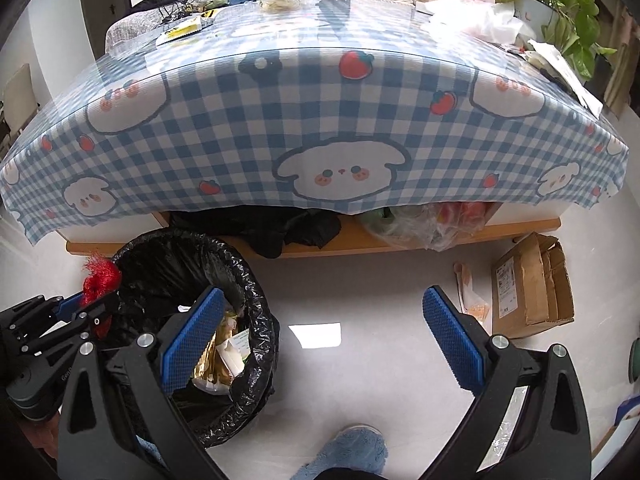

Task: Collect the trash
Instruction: 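Withdraw both open tools from the bin back toward the bed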

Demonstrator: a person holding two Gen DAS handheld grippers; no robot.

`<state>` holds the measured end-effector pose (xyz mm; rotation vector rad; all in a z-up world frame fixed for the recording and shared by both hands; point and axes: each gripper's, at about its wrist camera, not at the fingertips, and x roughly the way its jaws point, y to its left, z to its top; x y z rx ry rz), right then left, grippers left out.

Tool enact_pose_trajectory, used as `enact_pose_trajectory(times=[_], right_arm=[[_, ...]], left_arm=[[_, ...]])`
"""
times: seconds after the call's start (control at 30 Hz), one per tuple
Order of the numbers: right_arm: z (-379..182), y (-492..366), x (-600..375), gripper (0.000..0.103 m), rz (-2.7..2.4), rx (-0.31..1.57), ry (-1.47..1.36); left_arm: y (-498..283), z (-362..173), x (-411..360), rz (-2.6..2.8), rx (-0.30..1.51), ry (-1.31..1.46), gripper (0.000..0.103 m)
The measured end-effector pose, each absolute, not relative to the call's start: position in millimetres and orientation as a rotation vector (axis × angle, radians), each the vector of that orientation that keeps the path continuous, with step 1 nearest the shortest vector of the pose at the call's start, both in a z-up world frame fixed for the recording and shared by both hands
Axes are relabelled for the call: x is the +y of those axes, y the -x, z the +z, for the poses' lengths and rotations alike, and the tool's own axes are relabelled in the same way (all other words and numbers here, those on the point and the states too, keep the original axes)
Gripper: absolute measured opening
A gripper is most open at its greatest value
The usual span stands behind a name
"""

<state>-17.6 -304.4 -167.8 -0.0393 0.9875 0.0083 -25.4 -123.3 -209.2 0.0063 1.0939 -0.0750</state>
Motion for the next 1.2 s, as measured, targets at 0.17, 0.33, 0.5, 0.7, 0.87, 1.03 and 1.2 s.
enact_pose_trajectory(times=[0.17,0.33,0.5,0.7,0.87,1.03,1.2], right_arm=[[-164,18,-303,0.095,0.002,0.981,0.043],[-153,18,-302,0.095,-0.006,0.963,0.044],[-136,19,-302,0.095,-0.013,0.927,0.046],[-114,18,-302,0.095,-0.006,0.889,0.029],[-96,19,-300,0.095,-0.002,0.853,0.026],[-80,17,-293,0.095,0.013,0.821,0.029],[-66,14,-286,0.095,0.025,0.798,0.036]], left_arm=[[26,-204,-122,-0.082,1.095,0.003,0.040],[31,-187,-119,-0.079,1.058,0.009,0.063],[35,-166,-116,-0.080,1.028,0.016,0.081],[35,-137,-109,-0.073,0.976,0.027,0.094],[34,-112,-105,-0.063,0.932,0.024,0.097],[30,-93,-99,-0.051,0.902,0.024,0.097],[22,-78,-89,-0.026,0.886,0.044,0.097]])
